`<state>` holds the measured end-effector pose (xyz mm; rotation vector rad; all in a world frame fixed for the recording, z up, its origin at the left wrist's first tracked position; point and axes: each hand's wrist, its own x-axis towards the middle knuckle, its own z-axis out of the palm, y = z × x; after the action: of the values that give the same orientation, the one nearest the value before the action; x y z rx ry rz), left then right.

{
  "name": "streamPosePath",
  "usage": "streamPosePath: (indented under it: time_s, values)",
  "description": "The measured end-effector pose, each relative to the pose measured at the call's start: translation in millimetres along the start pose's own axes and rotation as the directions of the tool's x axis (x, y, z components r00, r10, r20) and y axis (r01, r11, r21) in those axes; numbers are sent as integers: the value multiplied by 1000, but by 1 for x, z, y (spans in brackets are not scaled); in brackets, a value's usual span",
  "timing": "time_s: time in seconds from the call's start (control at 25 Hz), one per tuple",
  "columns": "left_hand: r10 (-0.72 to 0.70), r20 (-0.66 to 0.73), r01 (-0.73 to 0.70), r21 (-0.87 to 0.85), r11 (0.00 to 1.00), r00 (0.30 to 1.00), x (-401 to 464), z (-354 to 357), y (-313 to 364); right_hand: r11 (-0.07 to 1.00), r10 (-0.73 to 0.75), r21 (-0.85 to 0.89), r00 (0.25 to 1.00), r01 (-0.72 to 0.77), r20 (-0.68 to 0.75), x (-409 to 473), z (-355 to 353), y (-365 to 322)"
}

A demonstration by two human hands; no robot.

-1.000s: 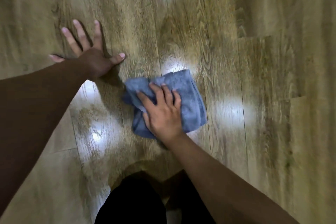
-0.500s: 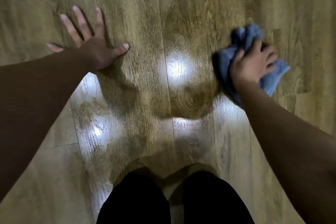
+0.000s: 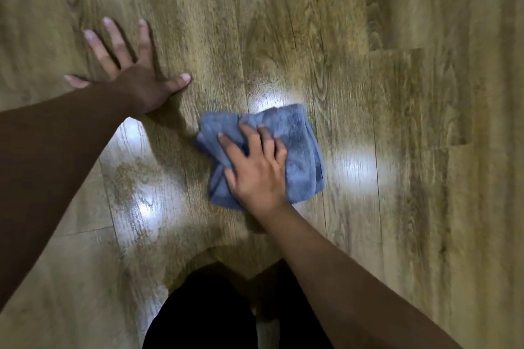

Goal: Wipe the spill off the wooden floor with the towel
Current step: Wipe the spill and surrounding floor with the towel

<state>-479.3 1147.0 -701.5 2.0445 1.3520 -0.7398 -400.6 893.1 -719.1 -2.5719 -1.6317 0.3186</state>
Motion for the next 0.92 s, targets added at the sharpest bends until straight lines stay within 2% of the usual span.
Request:
streamPosePath:
  time_s: [0.08, 0.16, 0.24, 0.32, 0.44, 0.52, 0.6, 0.64, 0.68, 0.72, 0.76, 0.84, 0.92]
  values:
    - [-7, 20, 7, 2, 1000, 1000, 1, -1, -3, 998, -58, -28, 998, 59, 25, -31, 3, 26]
    - [-11, 21, 11, -6, 1000, 1000, -2, -5, 0, 997, -10, -81, 997, 16, 71, -53, -5, 65]
    - [-22, -23, 22, -1, 1000, 999, -10, -1, 9, 984, 144, -118, 986, -134, 80, -67, -21, 110]
    - [12, -37, -13, -25, 1000, 999, -24, 16, 21, 945, 306, -132, 952, -300, 28, -70, -36, 157]
    - [87, 1, -87, 32, 996, 996, -39, 50, 24, 891, 438, -128, 899, -435, -5, -48, -52, 205]
    - [85, 16, -85, 54, 995, 996, -32, 56, 21, 786, 602, -103, 793, -609, -93, -6, -52, 219]
    - [79, 26, -80, 54, 995, 997, -29, 51, 15, 636, 766, 19, 629, -771, -135, 45, -51, 209]
    - [89, 31, -91, 68, 994, 996, -27, 51, 15, 583, 808, 52, 573, -811, -138, 66, -52, 196]
    - [95, 37, -97, 75, 992, 995, -26, 53, 15, 581, 810, 57, 570, -812, -133, 79, -50, 177]
    - [98, 40, -101, 69, 992, 994, -27, 53, 15, 645, 761, 43, 637, -763, -123, 86, -48, 151]
    - [105, 34, -107, 62, 992, 994, -28, 53, 15, 747, 662, 13, 741, -665, -110, 86, -46, 122]
    - [110, -2, -110, 71, 991, 994, -31, 55, 16, 909, 412, -33, 907, -416, -90, 67, -38, 63]
    - [98, -40, -95, 77, 992, 994, -30, 57, 15, 972, 235, -13, 971, -235, -38, 29, -24, 14]
